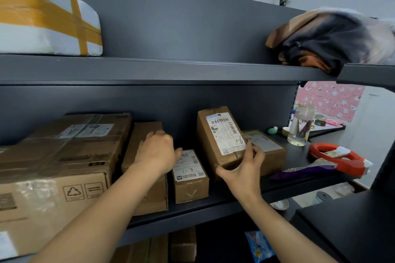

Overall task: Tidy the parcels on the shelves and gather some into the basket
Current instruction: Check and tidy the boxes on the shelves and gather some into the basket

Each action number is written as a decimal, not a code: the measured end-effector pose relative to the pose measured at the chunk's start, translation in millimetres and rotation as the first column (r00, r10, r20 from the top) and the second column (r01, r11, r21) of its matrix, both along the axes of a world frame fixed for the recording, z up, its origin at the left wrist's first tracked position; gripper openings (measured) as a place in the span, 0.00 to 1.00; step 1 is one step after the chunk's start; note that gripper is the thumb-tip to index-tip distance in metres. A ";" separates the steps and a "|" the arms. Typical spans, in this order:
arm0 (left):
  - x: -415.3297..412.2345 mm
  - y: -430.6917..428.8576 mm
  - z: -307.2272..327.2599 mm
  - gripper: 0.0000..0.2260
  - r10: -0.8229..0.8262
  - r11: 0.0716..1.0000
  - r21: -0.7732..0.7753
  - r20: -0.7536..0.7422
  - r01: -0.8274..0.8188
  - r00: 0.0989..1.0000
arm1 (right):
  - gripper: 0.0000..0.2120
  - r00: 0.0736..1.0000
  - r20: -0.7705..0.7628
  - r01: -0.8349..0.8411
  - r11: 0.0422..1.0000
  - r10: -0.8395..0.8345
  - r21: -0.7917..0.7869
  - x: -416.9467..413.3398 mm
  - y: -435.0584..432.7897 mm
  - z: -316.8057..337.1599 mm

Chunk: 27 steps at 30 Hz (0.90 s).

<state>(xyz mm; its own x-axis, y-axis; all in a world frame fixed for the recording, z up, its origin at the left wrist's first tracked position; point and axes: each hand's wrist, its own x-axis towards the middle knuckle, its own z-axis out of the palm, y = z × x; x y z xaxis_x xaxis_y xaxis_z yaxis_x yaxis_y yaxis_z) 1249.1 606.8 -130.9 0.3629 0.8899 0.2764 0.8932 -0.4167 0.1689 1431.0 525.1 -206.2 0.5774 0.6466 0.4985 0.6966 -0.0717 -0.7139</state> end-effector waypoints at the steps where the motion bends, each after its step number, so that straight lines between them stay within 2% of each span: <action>1: 0.0 0.0 0.2 0.22 0.000 1.000 0.001 0.002 0.000 1.000 | 0.55 1.000 0.003 0.003 1.000 -0.003 0.004 0.0 0.4 0.1; 5: -1.2 0.5 -0.8 0.21 -0.003 1.000 0.015 0.012 0.003 1.000 | 0.53 1.000 -0.008 0.011 1.000 -0.011 -0.026 2.5 3.3 3.7; 9: -2.6 1.9 0.2 0.19 -0.014 1.000 0.006 0.035 0.014 0.999 | 0.46 0.999 -0.022 0.039 0.991 -0.042 -0.130 7.8 10.0 15.1; 11: -4.8 3.8 1.9 0.18 -0.040 0.999 -0.009 0.068 0.041 0.997 | 0.41 0.995 0.073 0.086 0.980 -0.074 -0.177 4.8 11.5 20.6; 13: -9.2 6.2 2.9 0.17 -0.084 0.996 0.001 0.142 0.085 0.986 | 0.35 0.962 0.260 0.108 0.989 -0.078 -0.102 -6.9 10.1 21.6; 15: -15.4 5.3 4.5 0.17 -0.107 0.994 0.041 0.209 0.100 0.972 | 0.29 0.899 0.434 0.041 0.998 -0.056 0.044 -27.5 7.2 19.6; 17: -21.9 1.4 5.8 0.17 -0.104 0.992 0.093 0.220 0.085 0.970 | 0.27 0.860 0.511 -0.072 0.995 0.023 0.075 -51.1 3.8 16.2; 20: -30.8 -4.0 3.1 0.17 -0.111 0.985 0.152 0.198 0.081 0.974 | 0.29 0.869 0.441 -0.190 0.974 0.226 -0.125 -79.1 3.7 4.5; 24: -38.4 -7.4 -8.4 0.17 -0.082 0.990 0.125 0.182 0.060 0.980 | 0.31 0.907 0.335 -0.127 0.926 0.253 -0.356 -85.7 9.7 -16.9; 26: -39.5 -8.6 -12.8 0.18 -0.066 0.991 0.124 0.194 0.042 0.979 | 0.30 0.951 0.199 -0.148 0.912 0.238 -0.383 -80.3 11.5 -21.3; 27: -39.6 -8.9 -14.4 0.19 -0.060 0.991 0.126 0.206 0.034 0.977 | 0.30 0.968 0.116 -0.169 0.923 0.220 -0.345 -76.3 12.6 -22.6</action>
